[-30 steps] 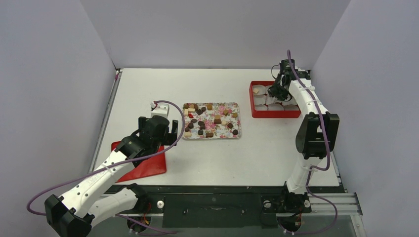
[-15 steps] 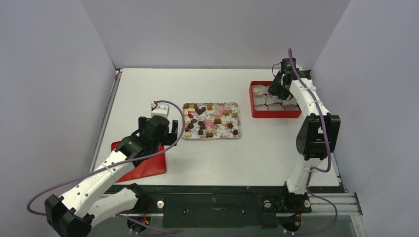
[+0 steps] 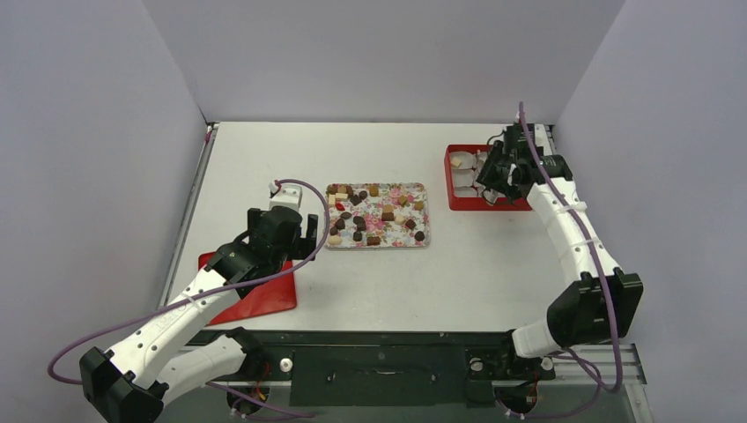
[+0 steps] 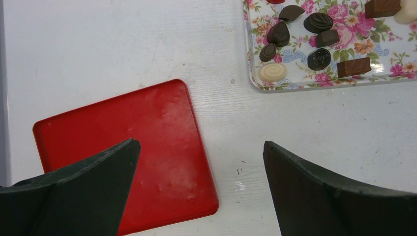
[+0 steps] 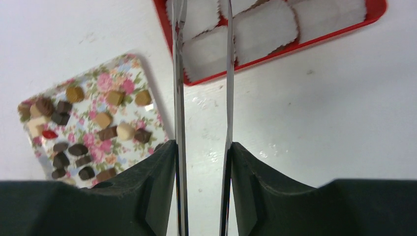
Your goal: Pack the chocolate
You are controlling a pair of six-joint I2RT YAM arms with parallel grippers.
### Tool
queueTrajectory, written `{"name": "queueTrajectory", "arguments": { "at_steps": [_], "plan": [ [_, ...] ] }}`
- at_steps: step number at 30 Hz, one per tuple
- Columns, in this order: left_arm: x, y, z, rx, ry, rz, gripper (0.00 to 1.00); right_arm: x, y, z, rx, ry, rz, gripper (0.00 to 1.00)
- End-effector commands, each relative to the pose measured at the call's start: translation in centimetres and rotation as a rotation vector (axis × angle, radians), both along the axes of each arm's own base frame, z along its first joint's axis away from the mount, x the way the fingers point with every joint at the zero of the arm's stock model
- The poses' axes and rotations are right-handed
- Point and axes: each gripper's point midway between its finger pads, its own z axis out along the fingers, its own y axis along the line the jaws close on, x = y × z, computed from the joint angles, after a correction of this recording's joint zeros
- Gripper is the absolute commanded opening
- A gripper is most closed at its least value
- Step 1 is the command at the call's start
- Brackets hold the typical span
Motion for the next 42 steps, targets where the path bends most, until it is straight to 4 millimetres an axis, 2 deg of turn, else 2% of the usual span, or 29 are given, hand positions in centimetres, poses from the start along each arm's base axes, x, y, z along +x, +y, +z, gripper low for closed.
{"name": "queueTrajectory", "arguments": {
  "at_steps": [1,2,4,8,12,16,25,33,42],
  "plan": [
    [0.2,-0.1,0.4,-0.012,-0.013,-0.006,0.96,-2.7,4.0,1.3,-0.026,-0.044,0.131,0.39],
    [0.2,-0.1,0.4,-0.011,-0.012,-0.006,0.96,-3.4,4.5,1.4,-0.023,-0.046,0.144,0.39],
    [0.2,-0.1,0.4,-0.010,-0.015,-0.003,0.96,-4.6,6.9,1.4,-0.011,-0.050,0.204,0.39],
    [0.2,0.0,0.4,-0.008,-0.016,0.002,0.97,-5.9,10.9,1.2,0.003,-0.050,0.304,0.40],
    [0.3,0.0,0.4,-0.004,-0.014,0.001,0.96,-6.0,14.3,0.4,-0.017,-0.027,0.387,0.41],
    [0.2,0.2,0.5,-0.005,-0.020,0.007,0.97,-5.3,16.5,-0.7,-0.036,0.001,0.432,0.41],
    [0.2,0.2,0.6,-0.008,-0.022,0.009,0.96,-3.4,18.9,-3.3,-0.071,0.065,0.486,0.42],
    [0.2,0.2,0.6,-0.008,-0.021,0.008,0.96,-2.3,18.8,-4.8,-0.123,0.090,0.469,0.41],
    [0.2,0.2,0.5,-0.005,-0.020,0.008,0.96,-2.2,18.8,-6.1,-0.133,0.114,0.471,0.38]
  ]
}}
